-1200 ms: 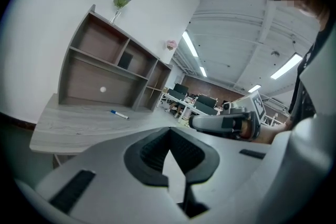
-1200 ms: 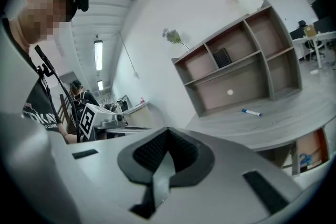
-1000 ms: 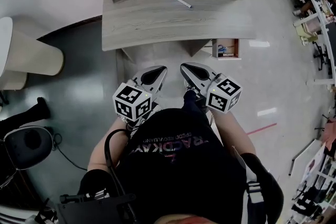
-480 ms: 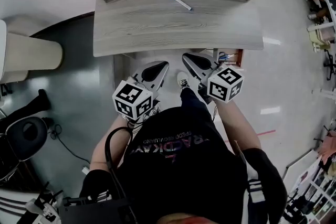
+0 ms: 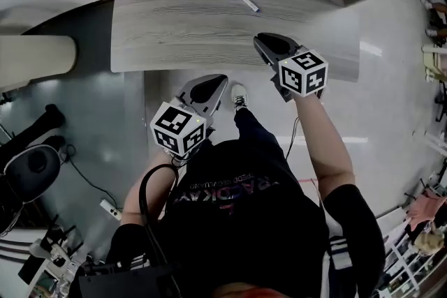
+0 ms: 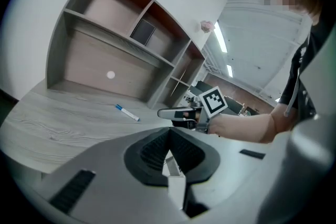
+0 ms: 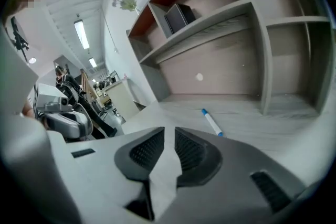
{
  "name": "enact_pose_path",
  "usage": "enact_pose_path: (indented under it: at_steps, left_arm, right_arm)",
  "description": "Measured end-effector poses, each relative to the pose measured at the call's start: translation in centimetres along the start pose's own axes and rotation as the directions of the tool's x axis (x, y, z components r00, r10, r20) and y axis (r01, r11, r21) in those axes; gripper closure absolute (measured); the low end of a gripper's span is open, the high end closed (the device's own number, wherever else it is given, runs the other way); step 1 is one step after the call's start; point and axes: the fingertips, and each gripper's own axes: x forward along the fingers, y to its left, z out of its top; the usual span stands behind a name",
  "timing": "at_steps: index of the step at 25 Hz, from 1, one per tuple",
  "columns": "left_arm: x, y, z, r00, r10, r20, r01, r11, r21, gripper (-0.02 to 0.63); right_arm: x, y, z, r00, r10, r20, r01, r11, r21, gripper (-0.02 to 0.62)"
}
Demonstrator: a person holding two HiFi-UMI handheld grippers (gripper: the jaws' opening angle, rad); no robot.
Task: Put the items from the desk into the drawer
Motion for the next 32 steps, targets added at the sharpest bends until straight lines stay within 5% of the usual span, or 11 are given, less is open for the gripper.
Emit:
enact_pose_path:
  at_steps: [8, 17, 25, 32]
  left_arm:
    - [1.1, 1.5, -0.2, 0.996, 0.085, -0.027, -0.087, 0.994, -0.071, 0.595]
    - [1.5, 2.2, -0.9, 0.984, 0.176, -0.035, -0.18, 0.974, -0.14, 0.595]
    - [1.2, 2.1, -1.5, 0.974, 0.226, -0.027, -0.227, 0.957, -0.183, 0.595]
    - [0.9, 1.9, -1.6, 0.969, 0.245, -0.013, -0.243, 0.952, -0.187, 0.595]
  right_arm:
    - [6.2, -8.2, 0.7, 0.978, -0.068, -0.198, 0.039, 0.988, -0.147, 0.49]
    - [13.1, -13.0, 0.1, 0.903, -0.13, -0.409, -0.002, 0.952, -0.307, 0.468]
    - [14.3, -14.4, -1.7, 0.848, -0.177, -0.499, 0.001, 0.943, -0.334, 0.465]
    - [14.0, -14.4, -1.7, 0.844, -0.195, -0.5, 0.013, 0.939, -0.345, 0.474]
